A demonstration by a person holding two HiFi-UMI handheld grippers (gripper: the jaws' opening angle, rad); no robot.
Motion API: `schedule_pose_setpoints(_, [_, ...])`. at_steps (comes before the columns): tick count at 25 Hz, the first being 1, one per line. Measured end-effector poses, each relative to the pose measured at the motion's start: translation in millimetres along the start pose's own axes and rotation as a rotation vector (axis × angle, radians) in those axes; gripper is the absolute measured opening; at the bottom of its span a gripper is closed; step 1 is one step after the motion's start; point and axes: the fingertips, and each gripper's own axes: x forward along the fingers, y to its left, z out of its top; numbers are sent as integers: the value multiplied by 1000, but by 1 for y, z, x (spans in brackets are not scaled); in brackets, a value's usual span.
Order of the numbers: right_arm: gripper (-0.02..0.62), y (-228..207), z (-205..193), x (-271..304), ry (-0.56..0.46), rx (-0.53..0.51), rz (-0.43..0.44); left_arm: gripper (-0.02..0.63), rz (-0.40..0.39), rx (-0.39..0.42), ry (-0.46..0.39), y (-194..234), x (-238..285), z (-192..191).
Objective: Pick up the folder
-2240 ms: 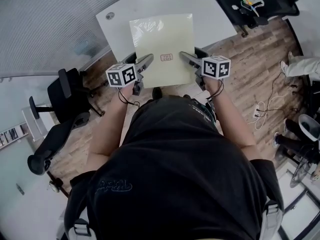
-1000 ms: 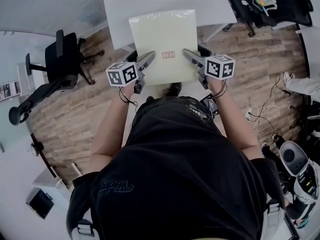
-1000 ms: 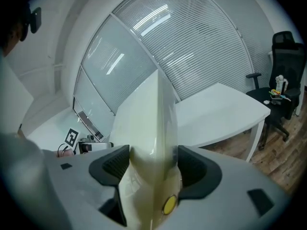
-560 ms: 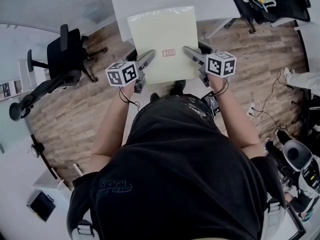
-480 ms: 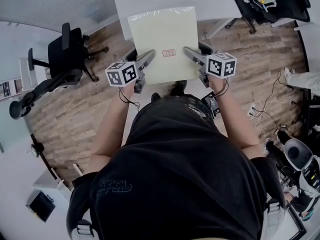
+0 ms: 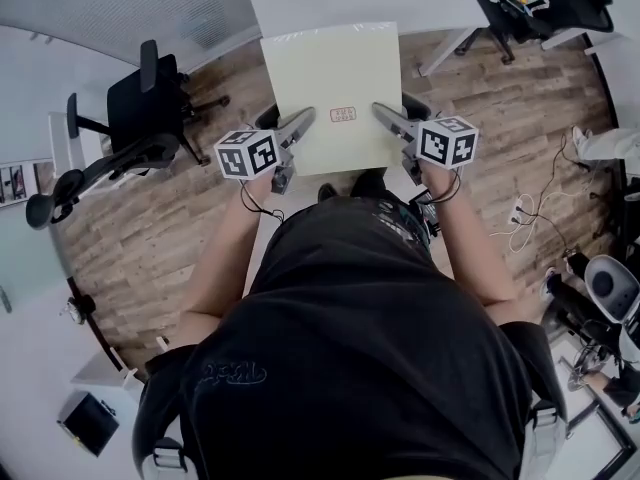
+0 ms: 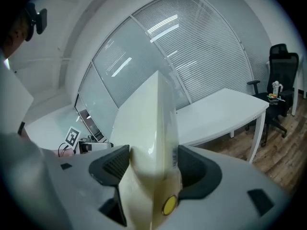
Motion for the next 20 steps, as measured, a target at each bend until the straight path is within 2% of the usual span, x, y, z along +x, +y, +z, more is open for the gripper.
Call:
schedule_pose_setpoints(8, [313,30,-30,-17,-30,13,-44,356,-42,15,16,-4,-28,-24])
schedule_pose_setpoints(20, [313,41,-42,-23,-30,30,-64,356,-60,5,27,-4,-38,-34])
